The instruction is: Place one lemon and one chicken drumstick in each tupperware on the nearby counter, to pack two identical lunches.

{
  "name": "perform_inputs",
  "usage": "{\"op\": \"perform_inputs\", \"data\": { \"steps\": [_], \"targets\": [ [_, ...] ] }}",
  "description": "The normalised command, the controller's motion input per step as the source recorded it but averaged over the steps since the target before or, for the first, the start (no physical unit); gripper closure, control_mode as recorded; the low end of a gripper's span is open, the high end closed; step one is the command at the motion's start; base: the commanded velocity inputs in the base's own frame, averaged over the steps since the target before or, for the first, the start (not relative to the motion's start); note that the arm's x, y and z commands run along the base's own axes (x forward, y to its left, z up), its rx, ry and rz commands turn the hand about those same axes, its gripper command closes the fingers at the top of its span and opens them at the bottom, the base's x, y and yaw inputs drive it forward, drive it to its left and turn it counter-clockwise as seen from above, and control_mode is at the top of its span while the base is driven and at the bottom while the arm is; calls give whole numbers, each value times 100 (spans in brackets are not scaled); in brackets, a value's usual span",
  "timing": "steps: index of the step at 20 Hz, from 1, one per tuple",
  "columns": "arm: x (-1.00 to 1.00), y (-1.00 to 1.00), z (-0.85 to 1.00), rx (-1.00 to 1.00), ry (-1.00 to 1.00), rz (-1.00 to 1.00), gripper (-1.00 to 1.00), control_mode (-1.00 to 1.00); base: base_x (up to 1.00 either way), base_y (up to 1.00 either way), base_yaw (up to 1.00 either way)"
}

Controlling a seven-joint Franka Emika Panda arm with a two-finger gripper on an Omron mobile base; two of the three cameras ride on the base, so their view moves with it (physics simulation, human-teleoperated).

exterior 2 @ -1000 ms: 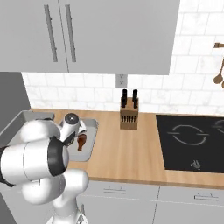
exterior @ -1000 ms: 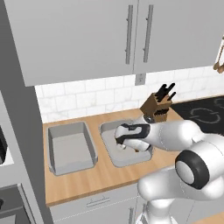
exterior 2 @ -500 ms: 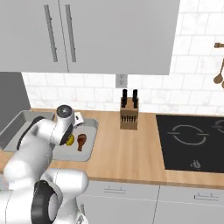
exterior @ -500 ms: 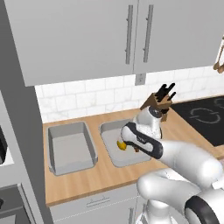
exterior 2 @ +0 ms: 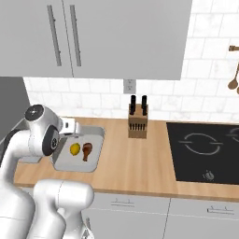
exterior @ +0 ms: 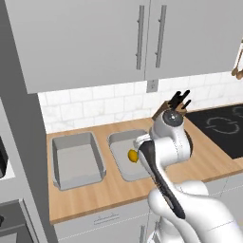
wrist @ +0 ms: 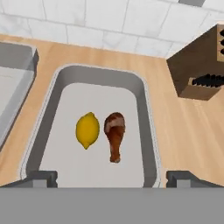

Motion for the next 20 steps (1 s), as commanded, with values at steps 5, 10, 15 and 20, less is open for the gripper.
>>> {"op": "perform_inputs", "data": {
  "steps": [5, 10, 15, 20],
  "targets": [
    [-100, -32, 35, 0, 6, -34, -100, -100, 0, 0, 0],
    [-99, -34, 30, 6, -1, -9, -100, -100, 0, 0, 0],
    [-95, -34, -5, 15, -13, 7, -100, -100, 0, 0, 0],
    [-58, -29, -17, 17, -22, 22, -100, -100, 0, 0, 0]
  ]
}}
